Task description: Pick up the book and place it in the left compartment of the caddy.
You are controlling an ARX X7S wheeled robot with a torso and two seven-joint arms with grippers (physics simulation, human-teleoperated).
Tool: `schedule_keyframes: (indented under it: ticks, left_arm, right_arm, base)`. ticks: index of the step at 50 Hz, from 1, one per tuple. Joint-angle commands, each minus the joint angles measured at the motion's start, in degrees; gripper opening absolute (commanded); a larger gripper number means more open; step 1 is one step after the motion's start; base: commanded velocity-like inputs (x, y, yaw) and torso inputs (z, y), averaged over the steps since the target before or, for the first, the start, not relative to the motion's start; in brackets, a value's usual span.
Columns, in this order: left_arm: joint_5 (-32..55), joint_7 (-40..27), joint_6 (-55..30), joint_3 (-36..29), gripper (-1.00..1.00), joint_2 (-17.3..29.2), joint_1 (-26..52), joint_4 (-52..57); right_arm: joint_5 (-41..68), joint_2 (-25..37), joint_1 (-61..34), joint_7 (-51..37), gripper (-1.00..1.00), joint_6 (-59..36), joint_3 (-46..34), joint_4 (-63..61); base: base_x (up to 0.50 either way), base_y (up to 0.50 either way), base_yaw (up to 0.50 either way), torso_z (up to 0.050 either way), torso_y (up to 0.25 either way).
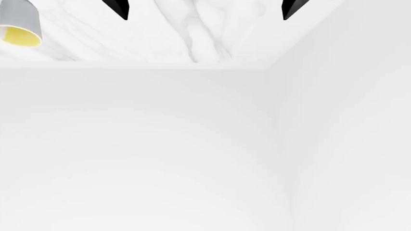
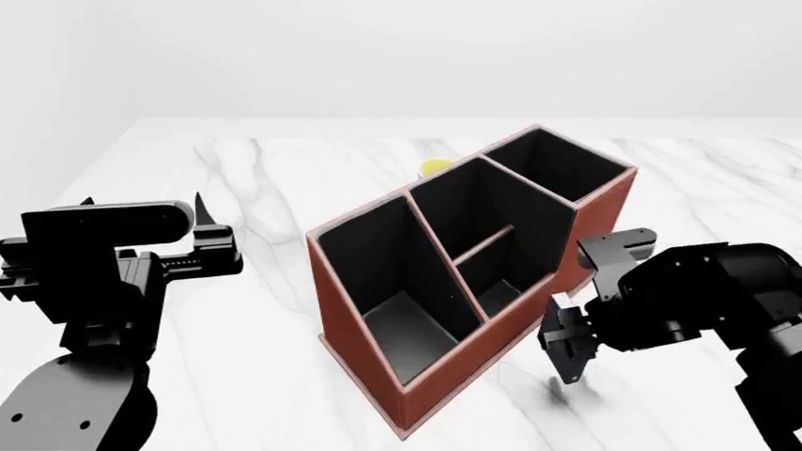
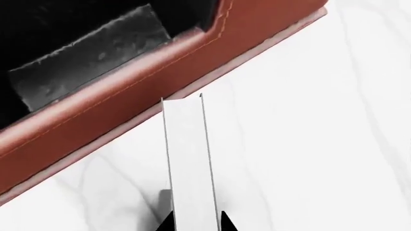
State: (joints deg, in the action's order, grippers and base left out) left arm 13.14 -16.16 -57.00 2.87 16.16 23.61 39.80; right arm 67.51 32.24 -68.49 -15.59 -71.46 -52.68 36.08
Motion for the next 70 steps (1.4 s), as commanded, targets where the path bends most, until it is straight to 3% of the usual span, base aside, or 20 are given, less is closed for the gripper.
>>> schedule_keyframes:
  ticks: [1, 13, 17, 19, 31, 38, 40, 42, 44, 53, 55, 61, 66, 70]
  left_arm:
    - [-0.16, 1.29, 0.12, 1.65, 1.00, -1.06, -0.05, 0.44]
    - [0.14, 0.98, -0.49, 1.33, 1.00, -0.86, 0.69, 0.75]
    - [0.22, 0.92, -0.35, 1.41, 1.00, -0.78, 0.56, 0.75]
    - [0.26, 0.88, -0.34, 1.40, 1.00, -0.75, 0.55, 0.74]
    - [0.70, 0.78, -0.23, 1.74, 1.00, -0.56, 0.21, 1.04]
    - [0.86, 0.59, -0.57, 1.52, 1.00, -0.46, 0.42, 1.22]
    - [0.91, 0.55, -0.56, 1.52, 1.00, -0.43, 0.42, 1.22]
    - [0.97, 0.51, -0.53, 1.61, 1.00, -0.41, 0.36, 1.30]
    - [1.02, 0.48, -0.56, 1.53, 1.00, -0.40, 0.45, 1.29]
    - [1.27, 0.32, -0.66, 1.33, 1.00, -0.32, 0.68, 1.40]
    - [1.22, 0.23, -0.68, 1.12, 1.00, -0.32, 0.66, 1.25]
    - [1.37, 0.11, -0.85, 1.16, 1.00, -0.19, 1.10, 1.08]
    - [1.31, 0.00, -0.39, 0.87, 1.00, -0.21, 1.03, 0.60]
    - [1.38, -0.11, -0.43, 0.96, 1.00, -0.13, 0.84, 0.65]
  right_arm:
    - [-1.21, -0.50, 0.50, 1.11, -1.00, 1.12, 2.39, -2.04]
    - [2.70, 1.84, -0.74, -2.56, -1.00, -0.25, 6.20, -8.08]
    - [10.38, 4.54, -1.89, -11.35, -1.00, -5.06, 11.77, -15.90]
    - [10.58, 4.58, -1.85, -11.57, -1.00, -5.10, 11.84, -16.01]
    - [37.90, 10.78, -2.68, -40.28, -1.00, -12.27, 18.85, -29.30]
    - [57.95, 16.18, -7.68, -56.02, -1.00, -9.72, 13.33, -33.34]
    - [58.41, 16.30, -7.82, -56.32, -1.00, -9.43, 13.01, -33.55]
    - [69.57, 19.32, -13.02, -63.12, -1.00, -6.64, 8.58, -37.12]
    - [72.09, 19.82, -14.86, -64.64, -1.00, -5.60, 7.85, -38.72]
    - [75.44, 17.63, -15.91, -60.88, -1.00, -4.43, 9.76, -41.02]
    - [71.25, 12.41, -15.11, -54.52, -1.00, -8.43, 12.17, -36.03]
    - [70.40, 9.45, -16.52, -51.25, -1.00, -10.19, 12.45, -32.71]
    - [60.98, 1.64, -15.16, -40.57, -1.00, -15.95, 17.49, -25.01]
    - [54.45, -0.85, -15.89, -34.47, -1.00, -17.86, 18.39, -22.28]
  base:
    - [0.00, 0.00, 0.00, 0.000, 0.000]
    - [0.00, 0.00, 0.00, 0.000, 0.001]
    - [0.00, 0.00, 0.00, 0.000, 0.000]
    - [0.00, 0.00, 0.00, 0.000, 0.005]
    - [0.00, 0.00, 0.00, 0.000, 0.001]
    - [0.00, 0.00, 0.00, 0.000, 0.001]
    - [0.00, 0.00, 0.00, 0.000, 0.000]
    - [0.00, 0.00, 0.00, 0.000, 0.000]
    - [0.00, 0.00, 0.00, 0.000, 0.005]
    - [0.00, 0.00, 0.00, 0.000, 0.000]
    - [0.00, 0.00, 0.00, 0.000, 0.005]
    - [0.00, 0.00, 0.00, 0.000, 0.000]
    - [0.00, 0.00, 0.00, 0.000, 0.002]
    - [0.00, 0.00, 0.00, 0.000, 0.000]
